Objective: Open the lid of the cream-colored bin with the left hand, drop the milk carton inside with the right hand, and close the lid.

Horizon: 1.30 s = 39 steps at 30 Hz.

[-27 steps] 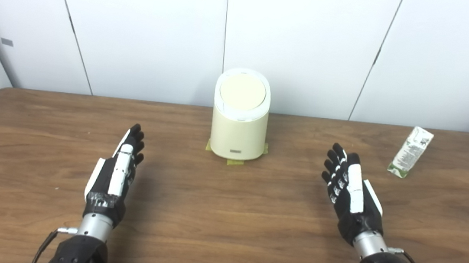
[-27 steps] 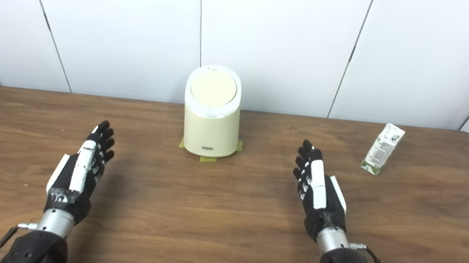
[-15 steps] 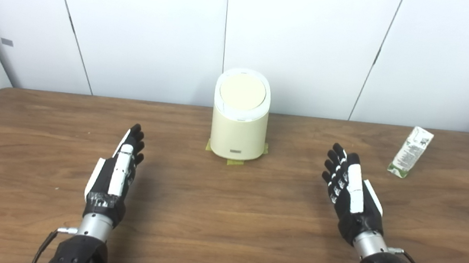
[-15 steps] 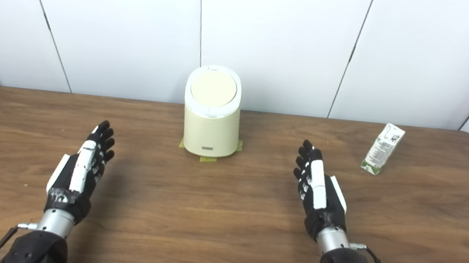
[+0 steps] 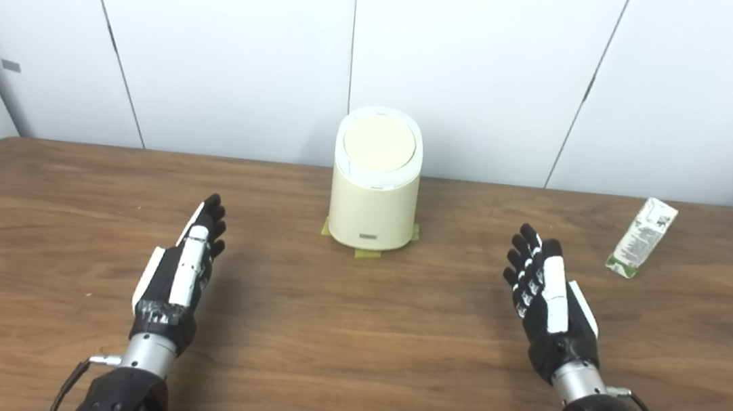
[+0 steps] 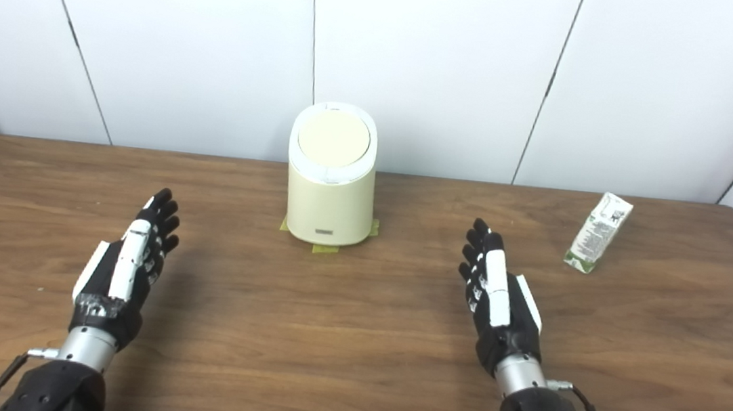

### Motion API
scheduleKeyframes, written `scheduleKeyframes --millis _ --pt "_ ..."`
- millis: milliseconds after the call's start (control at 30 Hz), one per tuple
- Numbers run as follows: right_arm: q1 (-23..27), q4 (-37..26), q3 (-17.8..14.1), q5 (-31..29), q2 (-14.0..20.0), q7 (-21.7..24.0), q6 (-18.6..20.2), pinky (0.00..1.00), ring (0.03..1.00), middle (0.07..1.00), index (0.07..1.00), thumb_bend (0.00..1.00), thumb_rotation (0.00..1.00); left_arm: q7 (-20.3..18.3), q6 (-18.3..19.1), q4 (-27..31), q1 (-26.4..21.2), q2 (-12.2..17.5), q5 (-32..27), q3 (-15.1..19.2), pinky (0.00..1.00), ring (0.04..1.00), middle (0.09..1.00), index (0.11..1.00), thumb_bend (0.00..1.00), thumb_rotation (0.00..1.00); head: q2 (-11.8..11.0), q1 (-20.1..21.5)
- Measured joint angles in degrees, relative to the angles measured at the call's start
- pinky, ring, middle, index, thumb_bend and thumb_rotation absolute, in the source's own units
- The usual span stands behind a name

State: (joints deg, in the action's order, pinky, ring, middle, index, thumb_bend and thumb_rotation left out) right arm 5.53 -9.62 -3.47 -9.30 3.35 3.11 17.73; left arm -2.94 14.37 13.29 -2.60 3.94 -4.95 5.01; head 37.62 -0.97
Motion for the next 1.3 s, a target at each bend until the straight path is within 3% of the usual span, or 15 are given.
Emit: scheduleKeyframes --millis 333,600,667,733,767,833,867,967,1033,1100,1200,1300 --pt "0.0 0.0 -0.02 -0.23 -0.13 -0.03 0.01 1.0 1.0 1.0 1.0 0.67 1.0 -0.09 -0.01 0.0 0.0 0.11 -0.04 -0.03 1.0 1.0 0.999 1.0 0.32 0.98 -0.26 0.35" --pt "0.12 -0.01 -0.2 -0.35 -0.43 -0.35 0.09 1.0 1.0 1.0 1.0 0.69 1.0 -1.28 0.18 -0.01 -0.09 2.32 0.55 -1.08 1.0 1.0 1.0 1.0 0.53 0.75 -1.76 1.85" --pt "0.12 -0.01 -0.29 -0.34 -0.4 -0.4 0.09 1.0 1.0 1.0 1.0 0.69 1.0 -1.17 1.13 0.08 -0.61 2.35 1.24 -1.39 1.0 1.0 1.0 1.0 0.58 0.69 -2.28 2.9" --pt "0.06 -0.01 -0.27 -0.23 -0.39 -0.44 0.05 0.99 1.0 1.0 1.0 0.7 1.0 -0.88 4.16 1.24 -1.73 2.52 3.35 -2.31 1.0 0.997 0.993 1.0 0.6 0.57 -2.81 3.25" --pt "0.02 -0.01 -0.25 -0.14 -0.39 -0.54 0.05 0.99 1.0 1.0 1.0 0.7 1.0 -0.69 6.08 2.2 -2.89 2.74 4.39 -2.85 1.0 0.996 0.991 1.0 0.6 0.55 -2.81 3.25" --pt "0.0 -0.01 -0.16 -0.04 -0.4 -0.56 -0.05 0.99 1.0 1.0 1.0 0.69 1.0 -0.17 8.9 4.12 -6.09 3.34 7.28 -3.92 0.85 0.925 0.945 0.99 0.65 0.48 -2.99 3.25" --pt "-0.03 0.01 -0.13 -0.05 -0.39 -0.53 -0.14 1.0 1.0 1.0 1.0 0.69 1.0 0.01 9.97 4.8 -8.17 3.81 8.85 -4.47 0.83 0.907 0.935 0.987 0.67 0.42 -3.16 3.08" --pt "-0.14 0.49 -0.03 -0.11 -0.33 -0.12 -1.07 0.99 1.0 1.0 1.0 0.69 1.0 -0.58 12.56 4.68 -16.51 5.5 13.43 -5.77 0.86 0.912 0.94 0.986 0.73 0.35 -3.16 3.08" --pt "-0.17 0.85 0.01 -0.11 -0.31 0.15 -1.68 0.99 1.0 1.0 1.0 0.69 1.0 -2.78 12.64 4.66 -21.57 6.11 15.8 -5.91 0.89 0.924 0.951 0.989 0.75 0.31 -3.16 2.64" --pt "-0.25 1.01 -0.03 -0.11 -0.22 0.23 -2.09 0.99 1.0 1.0 1.0 0.69 1.0 -5.76 12.59 3.88 -24.86 5.99 19.26 -6.13 0.85 0.917 0.955 0.981 0.79 0.23 -3.43 2.64" --pt "-0.39 1.02 -0.05 -0.1 -0.14 0.23 -2.15 0.98 1.0 0.999 1.0 0.69 1.0 -10.94 12.75 -0.75 -29.07 5.81 25.44 -6.72 0.77 0.898 0.954 0.973 0.84 0.17 -3.43 2.64" --pt "-0.45 1.02 0.08 -0.1 -0.24 0.25 -2.15 0.98 1.0 0.99 1.0 0.69 1.0 -16.07 12.86 -4.55 -33.15 5.78 31.48 -6.69 0.77 0.89 0.953 0.969 0.84 0.15 -3.52 2.29"
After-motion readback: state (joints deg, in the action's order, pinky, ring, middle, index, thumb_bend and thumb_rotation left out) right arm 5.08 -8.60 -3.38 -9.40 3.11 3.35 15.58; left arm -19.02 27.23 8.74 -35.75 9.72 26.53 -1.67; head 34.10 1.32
